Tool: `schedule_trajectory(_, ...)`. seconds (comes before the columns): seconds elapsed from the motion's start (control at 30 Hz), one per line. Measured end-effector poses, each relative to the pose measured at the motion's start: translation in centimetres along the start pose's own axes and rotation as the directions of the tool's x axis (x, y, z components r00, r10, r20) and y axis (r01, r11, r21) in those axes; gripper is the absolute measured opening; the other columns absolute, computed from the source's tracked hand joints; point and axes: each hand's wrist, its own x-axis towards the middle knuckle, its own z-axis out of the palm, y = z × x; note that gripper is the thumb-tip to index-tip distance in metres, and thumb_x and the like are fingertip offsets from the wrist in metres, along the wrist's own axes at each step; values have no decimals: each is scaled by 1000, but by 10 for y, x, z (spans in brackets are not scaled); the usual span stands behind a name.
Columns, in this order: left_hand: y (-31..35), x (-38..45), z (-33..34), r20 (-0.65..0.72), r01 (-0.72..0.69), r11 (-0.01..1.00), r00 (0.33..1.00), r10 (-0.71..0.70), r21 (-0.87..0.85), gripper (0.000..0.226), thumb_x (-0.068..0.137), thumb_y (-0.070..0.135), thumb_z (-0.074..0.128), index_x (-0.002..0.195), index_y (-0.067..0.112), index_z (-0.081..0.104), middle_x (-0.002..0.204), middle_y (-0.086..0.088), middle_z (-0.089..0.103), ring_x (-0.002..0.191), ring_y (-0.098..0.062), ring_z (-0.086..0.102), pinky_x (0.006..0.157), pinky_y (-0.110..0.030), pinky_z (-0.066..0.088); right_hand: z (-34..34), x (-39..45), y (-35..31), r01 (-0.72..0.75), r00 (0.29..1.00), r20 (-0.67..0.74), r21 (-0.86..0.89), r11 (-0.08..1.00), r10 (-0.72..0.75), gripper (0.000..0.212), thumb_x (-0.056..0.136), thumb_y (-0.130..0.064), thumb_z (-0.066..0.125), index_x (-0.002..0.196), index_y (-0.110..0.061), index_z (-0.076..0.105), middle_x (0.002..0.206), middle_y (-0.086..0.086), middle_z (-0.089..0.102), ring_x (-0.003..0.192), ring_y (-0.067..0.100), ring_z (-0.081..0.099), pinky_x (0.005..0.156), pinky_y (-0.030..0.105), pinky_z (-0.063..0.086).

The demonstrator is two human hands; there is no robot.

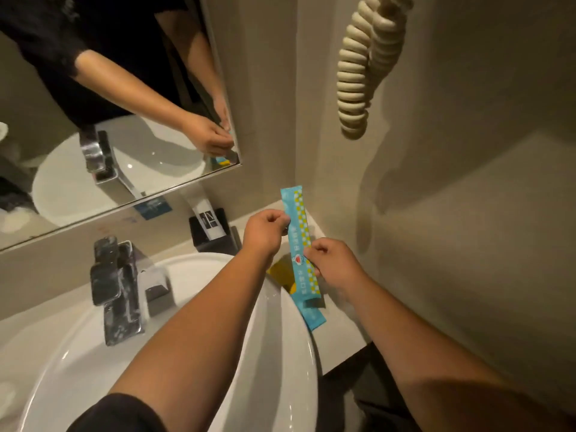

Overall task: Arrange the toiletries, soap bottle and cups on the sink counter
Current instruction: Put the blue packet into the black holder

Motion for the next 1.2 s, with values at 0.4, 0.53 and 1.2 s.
schedule_trajectory(0.4, 65, -24, -139, -399, -296, 951, 864, 306, 87, 7, 88, 16, 64, 87, 14, 70, 85, -2, 71, 78, -15, 64, 79, -34, 53, 107, 12, -123, 385, 919, 195, -267, 883, -342, 9, 86, -21, 63, 80, -16, 66, 71, 3, 68, 62, 19, 64, 68, 40, 55)
schedule_trajectory(0.53, 67, -15, -152, -491, -316, 947, 818, 300, 54, 7, 88, 18, 64, 82, 19, 69, 82, 2, 70, 80, -14, 64, 80, -36, 53, 130, 28, -135, 432, 901, 185, -281, 857, -394, 10, 86, -24, 63, 79, -17, 67, 73, 5, 71, 72, 27, 68, 74, 45, 57)
schedule_trajectory(1.2, 23, 38, -144, -599, -285, 958, 760, 250, 39, 13, 91, 22, 61, 94, 15, 71, 90, 3, 70, 82, -10, 62, 77, -25, 49, 162, 91, -107, 385, 914, 186, -125, 914, -360, 13, 88, -23, 63, 78, -18, 70, 66, -4, 65, 64, 15, 58, 68, 35, 53)
